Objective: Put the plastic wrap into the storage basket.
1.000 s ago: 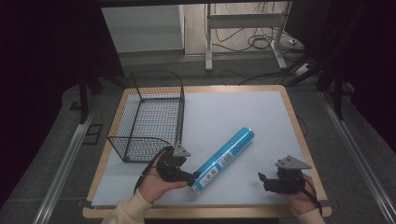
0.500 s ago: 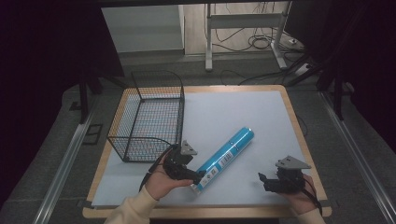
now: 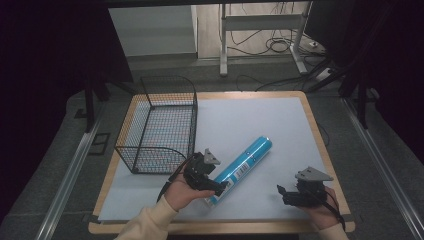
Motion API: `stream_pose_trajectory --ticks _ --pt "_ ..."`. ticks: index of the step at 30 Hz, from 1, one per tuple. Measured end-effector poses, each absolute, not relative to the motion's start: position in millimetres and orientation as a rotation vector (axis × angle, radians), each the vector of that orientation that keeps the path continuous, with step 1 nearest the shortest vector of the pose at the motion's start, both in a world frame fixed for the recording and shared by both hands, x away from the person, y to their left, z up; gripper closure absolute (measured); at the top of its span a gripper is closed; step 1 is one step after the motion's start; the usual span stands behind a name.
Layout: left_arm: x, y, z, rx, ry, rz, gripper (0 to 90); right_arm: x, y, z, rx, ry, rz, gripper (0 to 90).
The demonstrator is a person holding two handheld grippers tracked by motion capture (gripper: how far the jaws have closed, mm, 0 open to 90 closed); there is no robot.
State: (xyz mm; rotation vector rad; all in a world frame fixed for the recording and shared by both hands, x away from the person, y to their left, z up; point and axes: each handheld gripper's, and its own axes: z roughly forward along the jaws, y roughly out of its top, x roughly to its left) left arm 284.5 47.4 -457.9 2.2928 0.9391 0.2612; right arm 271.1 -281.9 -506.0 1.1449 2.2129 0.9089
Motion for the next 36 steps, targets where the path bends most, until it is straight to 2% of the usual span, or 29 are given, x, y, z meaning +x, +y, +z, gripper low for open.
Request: stream_pose_trajectory --ticks 36 --pt "323.5 -8.5 -460.6 2.395 0.911 0.220 12.2 271.8 -283.5 -506.6 1.146 2.219 0.904 11.9"
